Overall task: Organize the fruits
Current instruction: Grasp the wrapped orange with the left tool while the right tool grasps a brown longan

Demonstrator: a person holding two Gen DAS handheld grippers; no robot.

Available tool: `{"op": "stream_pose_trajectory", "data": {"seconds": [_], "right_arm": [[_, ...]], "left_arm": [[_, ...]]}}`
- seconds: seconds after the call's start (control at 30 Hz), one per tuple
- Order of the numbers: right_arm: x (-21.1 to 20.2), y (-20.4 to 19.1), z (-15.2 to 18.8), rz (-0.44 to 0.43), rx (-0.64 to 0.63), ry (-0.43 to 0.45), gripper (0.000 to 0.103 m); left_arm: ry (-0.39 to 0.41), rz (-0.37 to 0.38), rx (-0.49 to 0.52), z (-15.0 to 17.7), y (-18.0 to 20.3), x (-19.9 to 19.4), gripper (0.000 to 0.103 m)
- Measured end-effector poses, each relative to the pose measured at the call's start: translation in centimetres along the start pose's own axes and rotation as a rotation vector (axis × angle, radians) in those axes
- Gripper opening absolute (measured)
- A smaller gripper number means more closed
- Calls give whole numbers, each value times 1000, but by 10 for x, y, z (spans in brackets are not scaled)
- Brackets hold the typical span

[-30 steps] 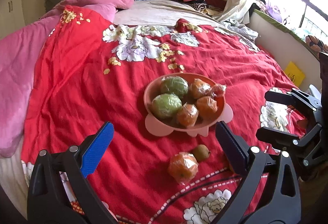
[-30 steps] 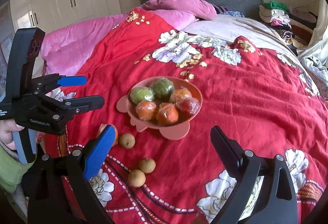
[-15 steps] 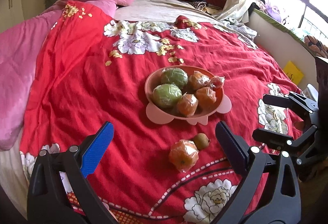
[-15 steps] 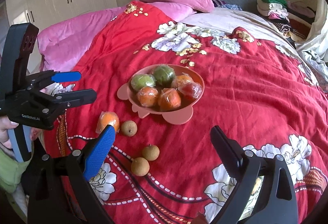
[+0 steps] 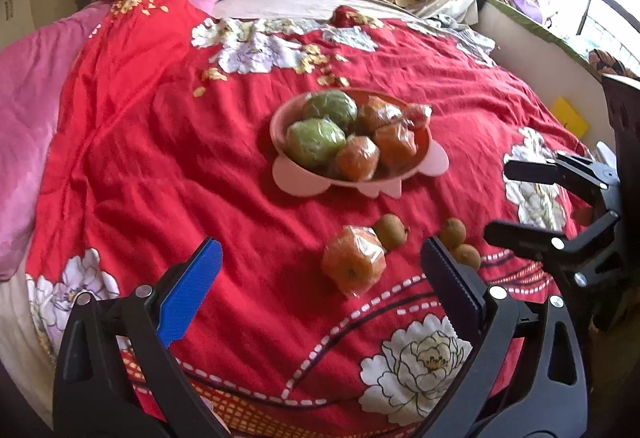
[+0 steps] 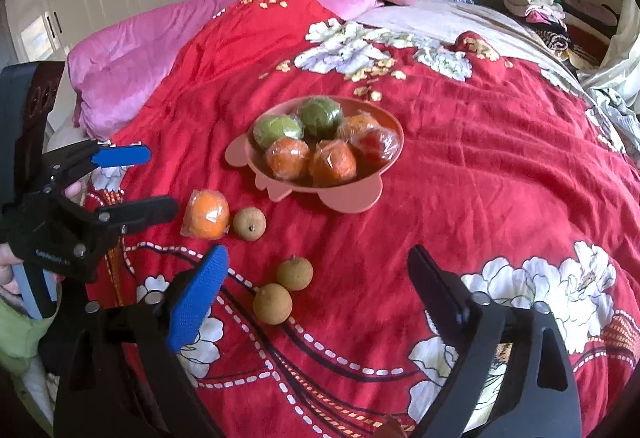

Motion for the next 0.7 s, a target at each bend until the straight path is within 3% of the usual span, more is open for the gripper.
{"op": "stream_pose_trajectory", "data": {"seconds": [0.33, 0.6, 0.7], "right_arm": [[17, -4, 6, -17, 8, -67, 59], [32, -10, 9, -35, 11, -119, 34], [37, -14, 13, -55, 1, -137, 30]], "left_arm": [[-27, 14, 18, 9, 3, 9, 93], [-36, 30, 4, 13, 2, 15, 79], [-42, 43, 8, 15, 4, 20, 75]]}}
Point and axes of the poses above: each gripper's, at about its wrist camera, not at the fingertips, and x roughly the way its jaws point, y to its right, z to its underside, the point moved 1 cm from there along x, roughly the way its jaws point, and after that the axes turned 10 degrees about y, right-handed, at the moved point
